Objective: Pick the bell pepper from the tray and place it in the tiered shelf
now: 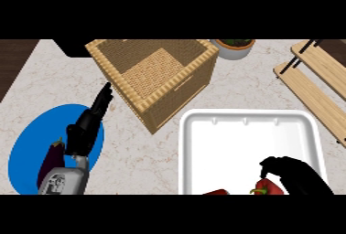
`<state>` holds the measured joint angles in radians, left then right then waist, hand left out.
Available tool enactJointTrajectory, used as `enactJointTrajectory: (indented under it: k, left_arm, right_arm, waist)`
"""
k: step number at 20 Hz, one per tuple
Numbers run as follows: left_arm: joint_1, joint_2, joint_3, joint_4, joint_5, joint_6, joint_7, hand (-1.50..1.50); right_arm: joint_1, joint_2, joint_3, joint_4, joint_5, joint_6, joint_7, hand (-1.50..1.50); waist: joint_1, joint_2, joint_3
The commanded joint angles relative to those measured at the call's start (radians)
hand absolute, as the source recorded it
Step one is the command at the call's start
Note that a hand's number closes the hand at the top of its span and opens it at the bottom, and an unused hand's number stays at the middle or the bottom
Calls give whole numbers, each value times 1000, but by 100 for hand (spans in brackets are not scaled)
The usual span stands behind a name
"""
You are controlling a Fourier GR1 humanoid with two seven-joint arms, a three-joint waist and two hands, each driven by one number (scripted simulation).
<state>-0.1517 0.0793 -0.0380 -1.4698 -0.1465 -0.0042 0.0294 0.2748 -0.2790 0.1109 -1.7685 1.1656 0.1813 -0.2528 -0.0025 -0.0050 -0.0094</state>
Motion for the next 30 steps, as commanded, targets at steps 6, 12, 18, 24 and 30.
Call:
enactJointTrajectory:
  k: [6, 12, 18, 24, 30]
  left_arm:
    - [-80, 12, 50, 92, 9, -11, -29, 0]
    - [-27, 4, 17, 28, -5, -3, -21, 0]
    - [-48, -15, -18, 27, -5, -23, -15, 0]
    - [-86, -22, -51, 26, -14, -46, -4, 0]
    - [-101, -9, -25, 48, 0, -53, 1, 0]
  right_arm:
    - [-67, 50, 16, 76, 23, -77, -42, 150]
    - [-141, 274, -264, 90, -62, -96, 578, 150]
    - [-399, 278, -333, 104, -95, -271, 981, 150]
    - [-714, 279, -343, 178, 69, -496, 1293, 150]
    - [-1018, 279, -368, 345, 380, -525, 1531, 150]
  waist:
    - [1, 6, 9]
    - [-7, 36, 12]
    - [70, 30, 11]
    - [135, 32, 6]
    - [116, 27, 4]
